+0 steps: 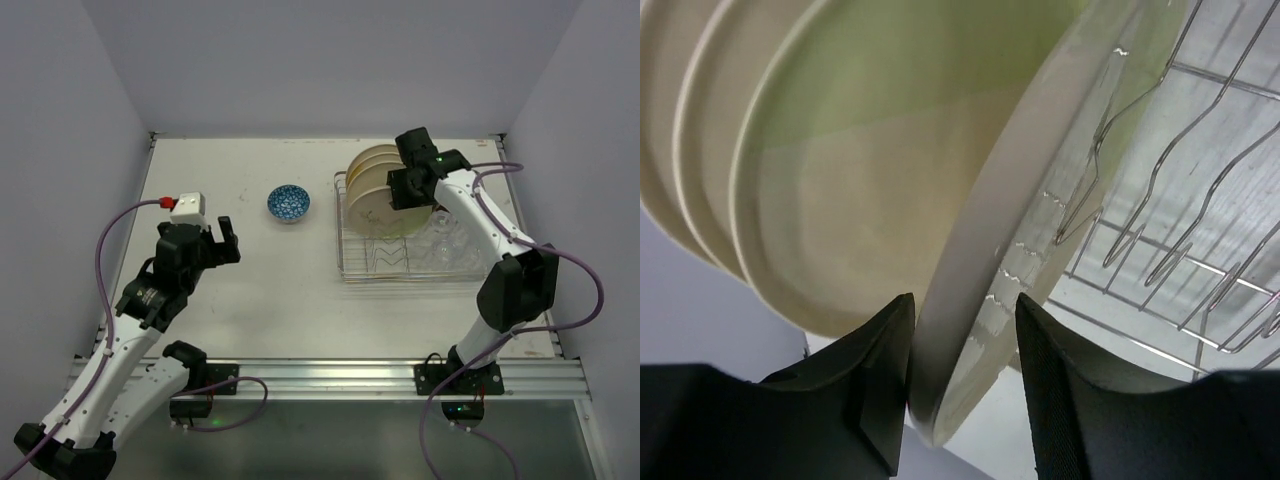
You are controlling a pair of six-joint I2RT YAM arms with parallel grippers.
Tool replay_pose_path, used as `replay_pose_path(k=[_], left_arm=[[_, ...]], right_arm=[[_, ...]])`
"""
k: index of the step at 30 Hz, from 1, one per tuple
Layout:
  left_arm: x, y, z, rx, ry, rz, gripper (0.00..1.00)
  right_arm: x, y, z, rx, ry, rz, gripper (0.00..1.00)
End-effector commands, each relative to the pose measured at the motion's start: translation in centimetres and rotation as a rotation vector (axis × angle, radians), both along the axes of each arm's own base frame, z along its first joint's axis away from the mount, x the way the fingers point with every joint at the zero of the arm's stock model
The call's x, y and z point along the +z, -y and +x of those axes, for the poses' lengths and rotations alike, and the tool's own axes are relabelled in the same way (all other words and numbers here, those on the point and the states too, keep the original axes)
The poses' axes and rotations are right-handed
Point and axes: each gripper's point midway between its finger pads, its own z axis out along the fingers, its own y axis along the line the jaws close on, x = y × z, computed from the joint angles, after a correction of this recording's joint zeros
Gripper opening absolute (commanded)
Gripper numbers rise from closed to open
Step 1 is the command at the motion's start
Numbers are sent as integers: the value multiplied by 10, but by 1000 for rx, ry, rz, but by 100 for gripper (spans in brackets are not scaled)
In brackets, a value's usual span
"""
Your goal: Unload the mixed dishes from the dish rack
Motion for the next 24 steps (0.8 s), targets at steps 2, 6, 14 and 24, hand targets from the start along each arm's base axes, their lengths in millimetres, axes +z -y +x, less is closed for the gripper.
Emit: replay_pose_path(k=[2, 6, 14, 24], left_arm=[[7, -1, 1, 20, 24, -14, 100], [7, -1, 1, 19, 26, -16, 100], [7, -2, 1, 23, 28, -14, 100], [7, -1, 1, 19, 26, -16, 100]], right_arm=[[-62, 32, -62, 32, -311, -213, 47], [-66, 32, -64, 35, -320, -235, 48], [-56, 24, -49, 47, -294, -221, 44], [-30, 20, -42, 37, -221, -184, 20]])
